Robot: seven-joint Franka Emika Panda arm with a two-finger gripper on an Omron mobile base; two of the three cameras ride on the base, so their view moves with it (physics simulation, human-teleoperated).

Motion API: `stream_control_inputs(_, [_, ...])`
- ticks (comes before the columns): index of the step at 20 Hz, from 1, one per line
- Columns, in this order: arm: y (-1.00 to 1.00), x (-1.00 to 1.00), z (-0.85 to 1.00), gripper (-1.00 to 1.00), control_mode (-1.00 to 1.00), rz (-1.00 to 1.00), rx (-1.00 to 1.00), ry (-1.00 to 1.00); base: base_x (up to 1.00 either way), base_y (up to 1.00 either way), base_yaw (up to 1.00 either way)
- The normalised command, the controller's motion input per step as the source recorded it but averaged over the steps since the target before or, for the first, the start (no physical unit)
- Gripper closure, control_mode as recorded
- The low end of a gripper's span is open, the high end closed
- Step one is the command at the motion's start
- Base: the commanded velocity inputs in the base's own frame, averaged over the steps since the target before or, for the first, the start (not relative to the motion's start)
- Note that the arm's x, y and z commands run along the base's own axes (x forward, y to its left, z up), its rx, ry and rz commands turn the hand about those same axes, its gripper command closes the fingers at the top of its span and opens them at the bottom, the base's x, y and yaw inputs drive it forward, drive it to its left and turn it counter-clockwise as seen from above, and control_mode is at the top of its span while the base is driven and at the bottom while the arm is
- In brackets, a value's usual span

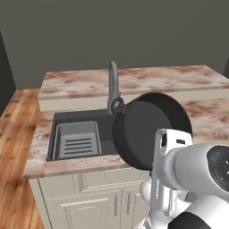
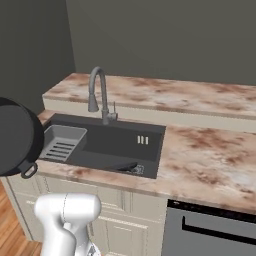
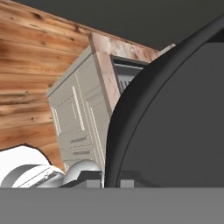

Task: Move the pot and pan from the stove into the sink.

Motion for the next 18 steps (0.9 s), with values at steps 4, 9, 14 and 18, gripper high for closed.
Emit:
stream_control_inputs(4, [0.0,0.0,0.0,1.0,1.0,0.0,0.0,0.0,0.0,0.0,0.0])
stream_control_inputs(9, [0.0,0.0,0.0,1.0,1.0,0.0,0.0,0.0,0.0,-0.24,0.0])
stream_control_inputs(14, [0.0,0.0,0.0,1.0,1.0,0.0,0.0,0.0,0.0,-0.65,0.0])
stream_control_inputs(18, [0.0,0.0,0.0,1.0,1.0,0.0,0.0,0.0,0.0,-0.68,0.0])
